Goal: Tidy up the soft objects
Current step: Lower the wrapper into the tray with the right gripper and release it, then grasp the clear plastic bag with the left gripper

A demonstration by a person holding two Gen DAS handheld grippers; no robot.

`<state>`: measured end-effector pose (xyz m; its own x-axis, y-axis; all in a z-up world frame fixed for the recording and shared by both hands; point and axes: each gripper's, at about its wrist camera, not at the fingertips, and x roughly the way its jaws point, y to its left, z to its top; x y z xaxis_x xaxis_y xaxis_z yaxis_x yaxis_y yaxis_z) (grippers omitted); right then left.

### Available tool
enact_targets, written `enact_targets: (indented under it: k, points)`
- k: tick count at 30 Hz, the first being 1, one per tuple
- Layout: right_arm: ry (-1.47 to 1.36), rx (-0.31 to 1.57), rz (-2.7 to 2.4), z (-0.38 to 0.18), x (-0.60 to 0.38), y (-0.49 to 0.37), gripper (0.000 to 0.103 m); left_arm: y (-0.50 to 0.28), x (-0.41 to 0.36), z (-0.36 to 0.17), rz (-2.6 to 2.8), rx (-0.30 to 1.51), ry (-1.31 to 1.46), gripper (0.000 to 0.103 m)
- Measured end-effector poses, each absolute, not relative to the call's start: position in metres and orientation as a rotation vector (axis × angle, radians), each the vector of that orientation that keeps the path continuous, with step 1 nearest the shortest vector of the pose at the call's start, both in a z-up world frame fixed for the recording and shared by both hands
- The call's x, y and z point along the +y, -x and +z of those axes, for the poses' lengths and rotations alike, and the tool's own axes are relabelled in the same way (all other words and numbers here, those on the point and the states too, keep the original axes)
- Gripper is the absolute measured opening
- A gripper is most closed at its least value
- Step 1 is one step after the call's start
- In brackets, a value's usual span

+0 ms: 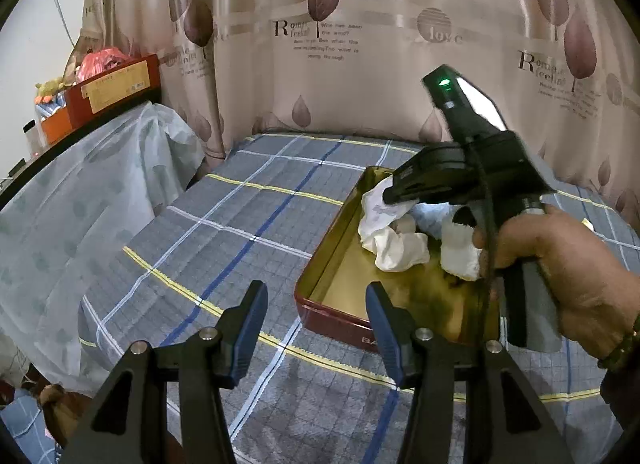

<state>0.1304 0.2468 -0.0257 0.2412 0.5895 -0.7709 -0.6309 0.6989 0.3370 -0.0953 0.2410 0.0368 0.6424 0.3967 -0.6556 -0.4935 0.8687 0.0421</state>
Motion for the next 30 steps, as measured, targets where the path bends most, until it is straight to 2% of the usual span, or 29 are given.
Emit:
enact_targets:
  k: [3, 5, 11, 14, 20, 25, 30]
  points:
    - [0.008, 1.011, 0.820, -0.017, 0.230, -0.129, 0.017, 0.095, 0.241, 0.037, 0.507, 0.715, 0.153, 0.052]
    - [-0.079, 0.954, 0.835, -0.003, 0.204, -0.125, 0.029, 0.094, 0.241, 0.035, 0.500, 0.729, 0.158, 0.052]
    - [-0.182, 0.748, 0.806, 0.029, 0.098, -0.086, 0.046, 0.091, 0.229, 0.032, 0.451, 0.752, 0.140, 0.052]
    - [-0.092, 0.678, 0.658, 0.021, 0.033, -0.058, 0.048, 0.088, 0.222, 0.035, 0.368, 0.768, 0.163, 0.052]
    - [0.140, 0.705, 0.257, -0.031, -0.092, -0.044, 0.048, 0.067, 0.201, 0.058, 0.196, 0.781, 0.205, 0.052]
    - [0.153, 0.795, 0.074, -0.071, -0.157, -0.055, 0.048, 0.013, 0.172, 0.085, 0.014, 0.821, 0.233, 0.052]
    - [0.073, 0.797, 0.070, -0.070, -0.175, -0.059, 0.050, -0.073, 0.152, 0.089, -0.114, 0.935, 0.322, 0.053]
